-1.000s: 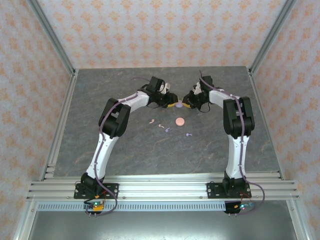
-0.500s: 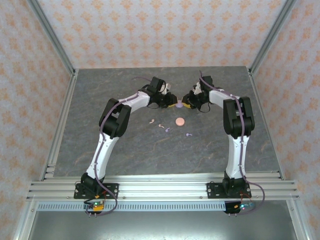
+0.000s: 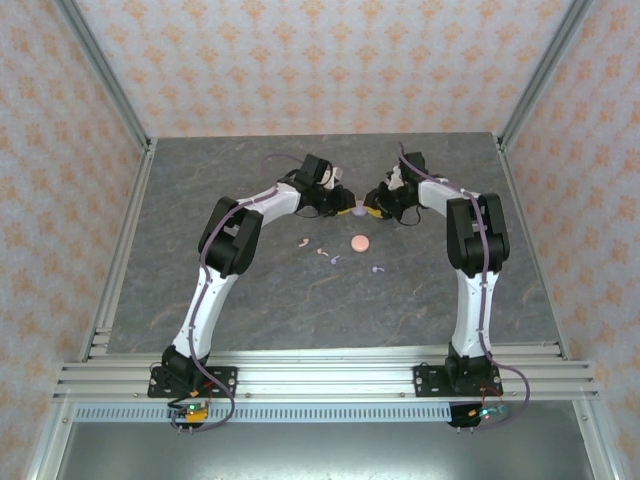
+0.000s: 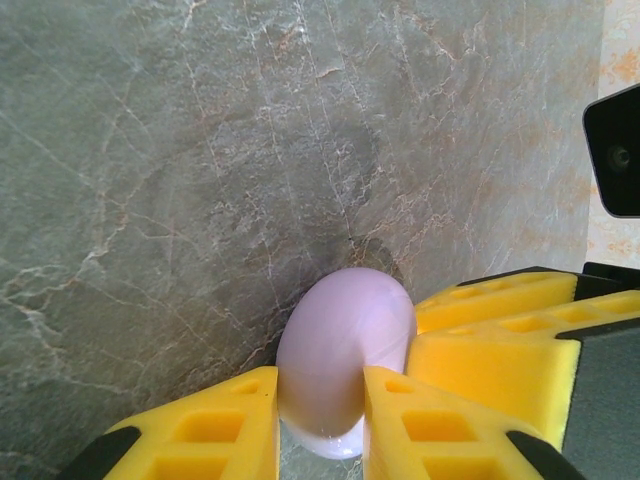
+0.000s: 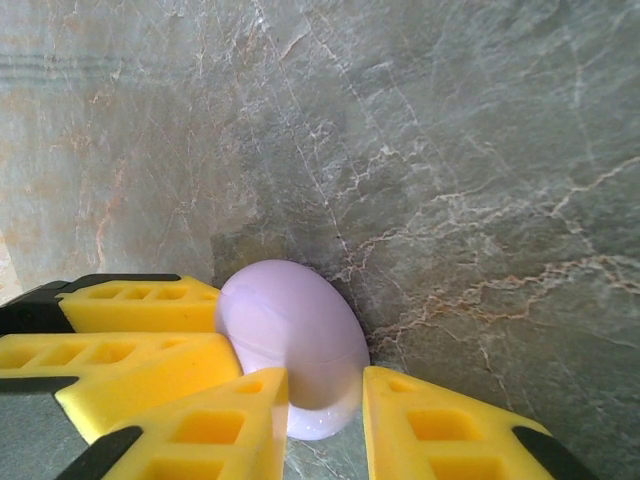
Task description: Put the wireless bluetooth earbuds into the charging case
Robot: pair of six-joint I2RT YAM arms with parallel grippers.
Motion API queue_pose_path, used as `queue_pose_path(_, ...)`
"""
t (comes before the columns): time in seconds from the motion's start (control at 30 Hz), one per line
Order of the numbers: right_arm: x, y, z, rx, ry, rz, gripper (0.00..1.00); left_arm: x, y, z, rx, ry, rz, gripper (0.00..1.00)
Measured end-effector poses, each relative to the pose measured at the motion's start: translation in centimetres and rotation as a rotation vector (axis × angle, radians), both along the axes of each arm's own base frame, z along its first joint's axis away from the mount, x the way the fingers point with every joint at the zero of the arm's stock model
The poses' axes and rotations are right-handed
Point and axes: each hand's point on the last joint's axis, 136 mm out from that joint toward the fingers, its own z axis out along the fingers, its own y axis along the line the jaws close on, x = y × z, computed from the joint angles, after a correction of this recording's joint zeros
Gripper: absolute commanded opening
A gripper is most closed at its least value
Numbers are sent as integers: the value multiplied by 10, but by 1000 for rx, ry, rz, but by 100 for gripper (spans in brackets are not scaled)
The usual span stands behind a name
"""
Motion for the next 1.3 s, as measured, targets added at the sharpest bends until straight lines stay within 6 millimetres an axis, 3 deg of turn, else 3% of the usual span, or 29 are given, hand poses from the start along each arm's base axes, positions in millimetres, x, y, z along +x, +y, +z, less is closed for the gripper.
queue_pose_path(0.37,1,-3,0,0,0,-6,20,-1,-3,4,-29,-10,-4,39)
queue_pose_path(0.93,0,-4,0,31,0,-1,21,1,-5,7,-83,7,19,41)
queue_pose_path(1.3,-2,-1,1,49,7,5,22,0,-5,7,-63,-3,3,36)
